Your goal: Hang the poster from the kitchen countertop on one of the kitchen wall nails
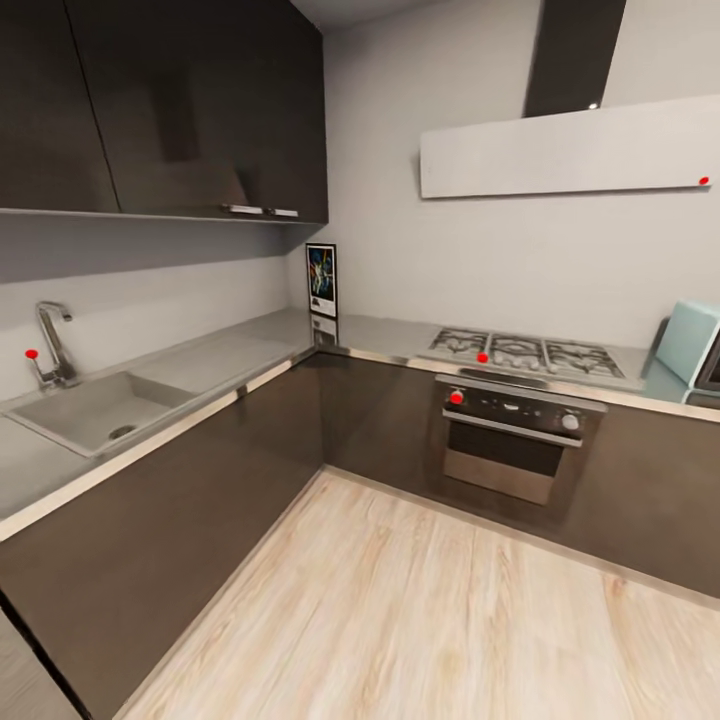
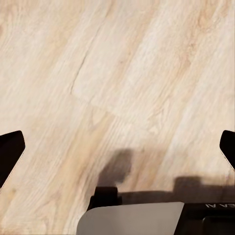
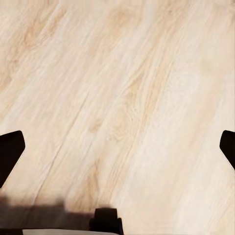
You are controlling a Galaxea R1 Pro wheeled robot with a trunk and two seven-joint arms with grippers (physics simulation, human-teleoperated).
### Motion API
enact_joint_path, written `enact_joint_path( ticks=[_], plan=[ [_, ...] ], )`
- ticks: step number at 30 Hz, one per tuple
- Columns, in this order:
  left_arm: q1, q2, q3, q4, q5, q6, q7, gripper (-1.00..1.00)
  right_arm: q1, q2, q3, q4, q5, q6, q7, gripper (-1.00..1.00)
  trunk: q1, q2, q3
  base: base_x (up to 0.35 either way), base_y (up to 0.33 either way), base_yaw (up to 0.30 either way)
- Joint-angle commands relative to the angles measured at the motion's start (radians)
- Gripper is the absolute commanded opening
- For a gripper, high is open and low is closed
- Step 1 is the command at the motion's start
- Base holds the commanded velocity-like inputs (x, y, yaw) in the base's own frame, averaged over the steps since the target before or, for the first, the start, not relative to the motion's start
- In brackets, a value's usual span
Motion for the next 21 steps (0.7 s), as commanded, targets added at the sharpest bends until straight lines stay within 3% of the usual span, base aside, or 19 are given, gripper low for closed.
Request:
enact_joint_path(
  ticks=[1, 6, 15, 21],
  plan=[
    [0.0, 0.0, 0.001, -0.001, 0.0, -0.002, -0.001, 1.0, 0.0, 0.0, 0.0, 0.001, 0.001, -0.003, 0.0, 1.0, 0.001, 0.0, -0.001, 0.341, 0.0, 0.0],
    [0.0, 0.0, 0.001, -0.001, 0.0, -0.001, 0.0, 1.0, 0.0, 0.0, 0.0, 0.001, 0.0, -0.003, 0.0, 1.0, 0.001, 0.0, -0.001, 0.341, 0.0, -0.015],
    [0.0, 0.01, 0.001, -0.001, 0.001, -0.001, -0.001, 1.0, 0.0, 0.001, 0.002, 0.001, 0.0, -0.003, 0.0, 1.0, 0.001, 0.0, -0.001, 0.341, 0.0, -0.166],
    [0.0, 0.011, 0.001, -0.001, 0.0, -0.001, -0.001, 1.0, 0.0, 0.001, 0.002, 0.001, 0.0, -0.003, 0.0, 1.0, 0.001, 0.0, -0.001, 0.341, 0.0, -0.046]
  ],
)
